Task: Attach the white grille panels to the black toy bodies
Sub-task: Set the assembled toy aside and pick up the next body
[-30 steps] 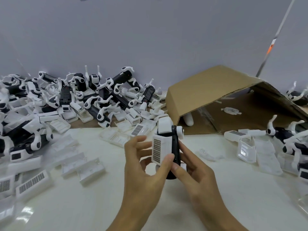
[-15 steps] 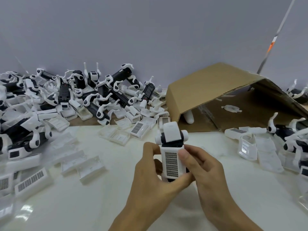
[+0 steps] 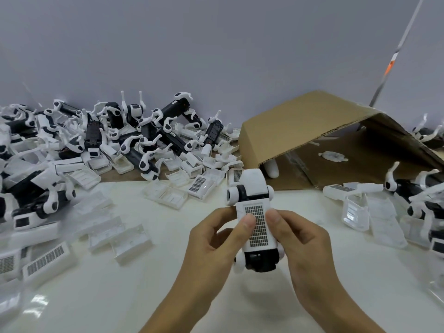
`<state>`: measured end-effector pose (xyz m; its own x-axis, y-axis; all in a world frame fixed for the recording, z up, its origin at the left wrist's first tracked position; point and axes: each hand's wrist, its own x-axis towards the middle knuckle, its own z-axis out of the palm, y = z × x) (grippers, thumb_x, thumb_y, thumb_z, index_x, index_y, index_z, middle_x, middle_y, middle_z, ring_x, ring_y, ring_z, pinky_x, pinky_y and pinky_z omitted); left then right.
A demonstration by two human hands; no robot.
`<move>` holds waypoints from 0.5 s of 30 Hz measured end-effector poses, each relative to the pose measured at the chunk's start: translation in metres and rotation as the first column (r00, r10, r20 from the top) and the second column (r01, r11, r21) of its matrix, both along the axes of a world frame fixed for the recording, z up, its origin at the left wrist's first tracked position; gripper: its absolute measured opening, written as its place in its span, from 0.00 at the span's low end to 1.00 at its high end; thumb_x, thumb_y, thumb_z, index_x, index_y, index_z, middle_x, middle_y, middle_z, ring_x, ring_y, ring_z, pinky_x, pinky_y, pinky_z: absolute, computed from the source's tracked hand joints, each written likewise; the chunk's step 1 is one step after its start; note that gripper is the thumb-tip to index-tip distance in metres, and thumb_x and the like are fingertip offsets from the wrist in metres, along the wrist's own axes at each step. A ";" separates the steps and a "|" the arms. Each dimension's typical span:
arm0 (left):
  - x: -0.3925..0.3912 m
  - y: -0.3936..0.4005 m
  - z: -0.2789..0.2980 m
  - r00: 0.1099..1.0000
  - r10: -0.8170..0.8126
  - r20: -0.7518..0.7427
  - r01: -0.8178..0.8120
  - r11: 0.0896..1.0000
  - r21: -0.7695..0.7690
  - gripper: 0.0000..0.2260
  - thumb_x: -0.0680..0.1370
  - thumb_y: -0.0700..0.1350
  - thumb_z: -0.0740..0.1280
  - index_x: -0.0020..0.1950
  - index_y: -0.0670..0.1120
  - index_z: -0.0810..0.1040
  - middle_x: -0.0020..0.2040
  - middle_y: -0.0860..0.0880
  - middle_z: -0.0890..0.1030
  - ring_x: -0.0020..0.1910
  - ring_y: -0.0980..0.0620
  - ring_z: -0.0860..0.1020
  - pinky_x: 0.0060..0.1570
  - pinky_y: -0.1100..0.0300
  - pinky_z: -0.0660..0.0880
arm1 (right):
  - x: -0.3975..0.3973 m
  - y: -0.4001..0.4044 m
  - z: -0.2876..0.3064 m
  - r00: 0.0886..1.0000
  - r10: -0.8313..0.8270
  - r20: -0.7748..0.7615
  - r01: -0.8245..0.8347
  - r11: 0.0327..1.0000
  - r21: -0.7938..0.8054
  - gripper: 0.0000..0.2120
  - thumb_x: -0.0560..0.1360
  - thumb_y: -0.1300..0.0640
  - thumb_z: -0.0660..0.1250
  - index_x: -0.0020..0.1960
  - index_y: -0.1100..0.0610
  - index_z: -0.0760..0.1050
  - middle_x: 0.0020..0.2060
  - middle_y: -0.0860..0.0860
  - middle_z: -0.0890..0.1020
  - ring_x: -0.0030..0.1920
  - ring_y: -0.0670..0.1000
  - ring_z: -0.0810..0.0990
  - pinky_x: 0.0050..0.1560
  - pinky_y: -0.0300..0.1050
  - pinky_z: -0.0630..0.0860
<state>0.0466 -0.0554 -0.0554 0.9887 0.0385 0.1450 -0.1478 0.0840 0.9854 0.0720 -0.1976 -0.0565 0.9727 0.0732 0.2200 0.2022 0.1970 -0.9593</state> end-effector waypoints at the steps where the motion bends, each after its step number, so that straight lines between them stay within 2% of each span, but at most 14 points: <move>1: -0.001 -0.001 -0.001 1.000 0.000 0.001 0.000 1.000 0.003 0.18 0.69 0.62 0.71 0.54 0.57 0.84 0.53 0.51 0.86 0.51 0.49 0.85 0.54 0.43 0.82 | 0.000 -0.001 -0.001 1.000 -0.007 0.002 0.007 1.000 -0.011 0.13 0.67 0.38 0.72 0.44 0.45 0.87 0.41 0.48 0.88 0.45 0.49 0.87 0.39 0.36 0.81; 3: -0.001 -0.003 0.000 1.000 -0.004 0.012 0.003 1.000 0.013 0.17 0.68 0.62 0.72 0.53 0.58 0.84 0.55 0.53 0.86 0.50 0.49 0.86 0.51 0.48 0.83 | -0.002 -0.001 -0.001 1.000 0.000 0.003 0.000 1.000 -0.026 0.14 0.68 0.35 0.73 0.44 0.45 0.85 0.42 0.49 0.87 0.45 0.51 0.87 0.37 0.40 0.82; 4: -0.002 -0.004 0.000 1.000 -0.006 0.021 0.006 1.000 0.016 0.16 0.68 0.62 0.72 0.53 0.59 0.83 0.55 0.55 0.86 0.50 0.50 0.86 0.49 0.51 0.84 | -0.002 0.000 -0.001 1.000 0.011 0.003 -0.011 1.000 -0.029 0.15 0.68 0.35 0.69 0.44 0.45 0.84 0.43 0.49 0.87 0.45 0.51 0.87 0.37 0.41 0.83; 7: -0.002 -0.003 -0.001 0.999 0.004 0.042 -0.004 1.000 0.002 0.16 0.67 0.60 0.74 0.54 0.60 0.83 0.56 0.56 0.85 0.50 0.49 0.86 0.48 0.53 0.83 | -0.004 0.001 0.001 0.999 0.035 0.034 -0.032 0.997 -0.064 0.16 0.70 0.34 0.64 0.46 0.42 0.83 0.44 0.46 0.87 0.47 0.47 0.86 0.38 0.37 0.81; 9: -0.001 -0.003 -0.003 0.998 0.019 0.052 -0.017 0.999 -0.031 0.16 0.67 0.59 0.75 0.53 0.58 0.83 0.56 0.54 0.85 0.51 0.48 0.86 0.46 0.56 0.83 | -0.005 0.002 0.002 0.998 0.037 0.051 -0.033 0.997 -0.070 0.14 0.72 0.33 0.68 0.50 0.40 0.84 0.46 0.45 0.87 0.49 0.45 0.85 0.41 0.34 0.81; 11: -0.001 -0.003 -0.004 0.998 0.033 0.062 -0.030 0.998 -0.049 0.17 0.67 0.57 0.75 0.54 0.56 0.83 0.57 0.53 0.85 0.51 0.48 0.86 0.45 0.60 0.82 | -0.004 0.002 0.001 0.997 0.028 0.065 -0.023 0.997 -0.068 0.15 0.70 0.37 0.68 0.52 0.41 0.84 0.46 0.45 0.87 0.50 0.45 0.85 0.43 0.33 0.80; 13: -0.001 -0.003 -0.004 0.997 0.039 0.064 -0.037 0.999 -0.040 0.16 0.67 0.58 0.75 0.54 0.57 0.83 0.57 0.54 0.85 0.51 0.49 0.86 0.45 0.60 0.82 | -0.002 0.001 0.000 0.998 0.028 0.058 -0.024 0.997 -0.069 0.16 0.68 0.38 0.67 0.51 0.41 0.85 0.45 0.45 0.87 0.49 0.45 0.86 0.43 0.32 0.80; 15: -0.001 -0.002 -0.003 0.997 0.035 0.062 -0.034 0.999 -0.012 0.16 0.68 0.60 0.73 0.54 0.58 0.83 0.56 0.55 0.85 0.50 0.50 0.86 0.46 0.57 0.83 | 0.000 -0.001 -0.001 0.998 0.066 0.013 -0.065 0.997 -0.044 0.15 0.66 0.39 0.68 0.49 0.41 0.85 0.45 0.46 0.87 0.49 0.46 0.86 0.43 0.34 0.81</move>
<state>0.0453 -0.0575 -0.0587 0.9757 0.0742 0.2060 -0.2122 0.0890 0.9732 0.0724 -0.1987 -0.0577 0.9622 0.1468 0.2293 0.2041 0.1686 -0.9643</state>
